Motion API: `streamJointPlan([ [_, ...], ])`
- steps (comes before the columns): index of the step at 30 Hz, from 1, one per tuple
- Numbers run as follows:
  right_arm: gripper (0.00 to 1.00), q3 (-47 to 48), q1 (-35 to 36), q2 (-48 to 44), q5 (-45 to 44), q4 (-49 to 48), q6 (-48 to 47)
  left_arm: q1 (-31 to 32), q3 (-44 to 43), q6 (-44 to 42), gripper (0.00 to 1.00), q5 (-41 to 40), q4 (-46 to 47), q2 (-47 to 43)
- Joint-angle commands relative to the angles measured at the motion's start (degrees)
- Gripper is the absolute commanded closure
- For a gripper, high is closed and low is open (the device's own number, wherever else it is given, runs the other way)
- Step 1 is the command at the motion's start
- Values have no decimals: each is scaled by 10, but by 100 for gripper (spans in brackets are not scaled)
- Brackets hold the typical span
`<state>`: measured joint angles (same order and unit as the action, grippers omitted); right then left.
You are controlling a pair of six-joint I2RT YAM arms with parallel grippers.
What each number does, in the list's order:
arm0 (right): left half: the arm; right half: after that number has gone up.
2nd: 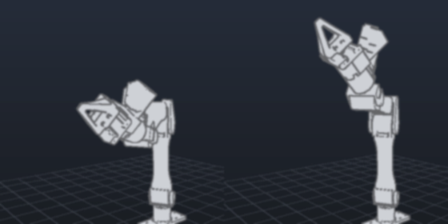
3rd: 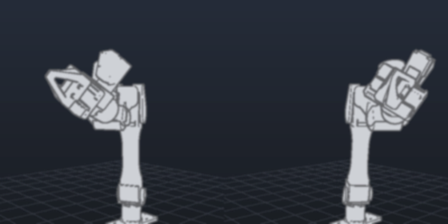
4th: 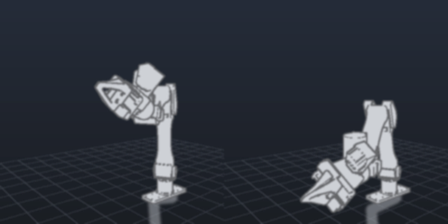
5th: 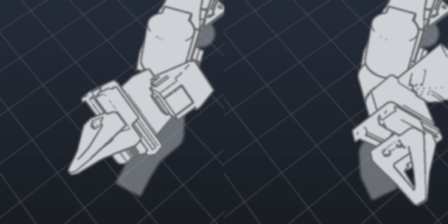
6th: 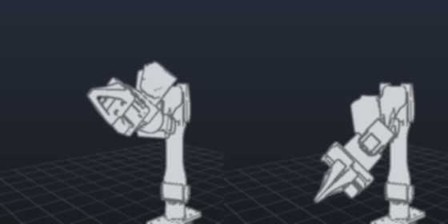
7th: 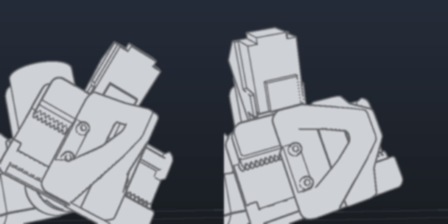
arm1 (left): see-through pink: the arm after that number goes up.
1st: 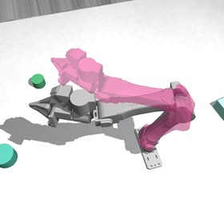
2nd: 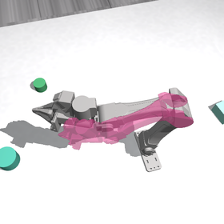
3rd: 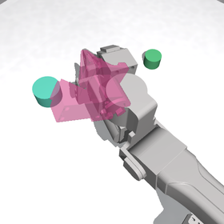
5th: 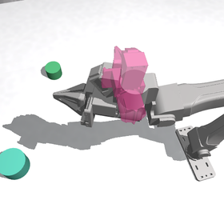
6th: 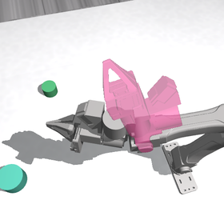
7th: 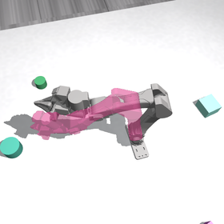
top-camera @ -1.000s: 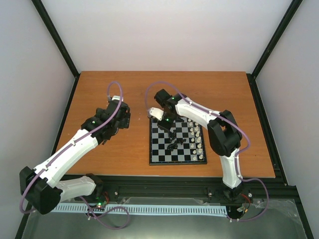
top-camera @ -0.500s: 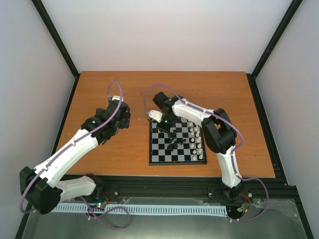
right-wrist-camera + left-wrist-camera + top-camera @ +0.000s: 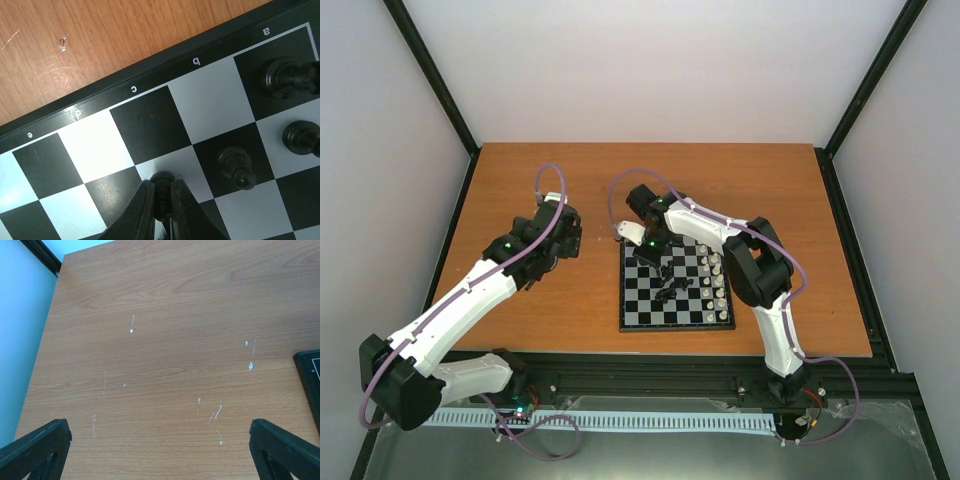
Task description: Set up the chess pieces on the board
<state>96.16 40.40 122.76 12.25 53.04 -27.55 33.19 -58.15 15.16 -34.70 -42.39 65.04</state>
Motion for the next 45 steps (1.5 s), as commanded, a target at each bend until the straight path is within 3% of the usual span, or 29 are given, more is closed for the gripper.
streamJointPlan([
  [1, 93, 12, 6, 16, -3, -3, 6, -2, -12, 3, 0, -2, 0, 3],
  [14, 83, 12, 6, 7, -9, -1, 11, -2, -12, 2, 0, 3, -1, 4],
  [22, 74, -6, 4, -88, -21, 17, 15, -2, -12, 1, 0, 5, -1, 6],
  [34, 75, -192, -91, -238, 0, -13, -21, -2, -13, -4, 0, 25, 2, 1],
  [41, 77, -264, -83, -276, 75, -29, -33, -2, -13, -8, 0, 40, 4, 6],
  [45, 75, -275, -61, -271, 62, -33, -38, -2, -13, -9, 0, 39, 4, 8],
])
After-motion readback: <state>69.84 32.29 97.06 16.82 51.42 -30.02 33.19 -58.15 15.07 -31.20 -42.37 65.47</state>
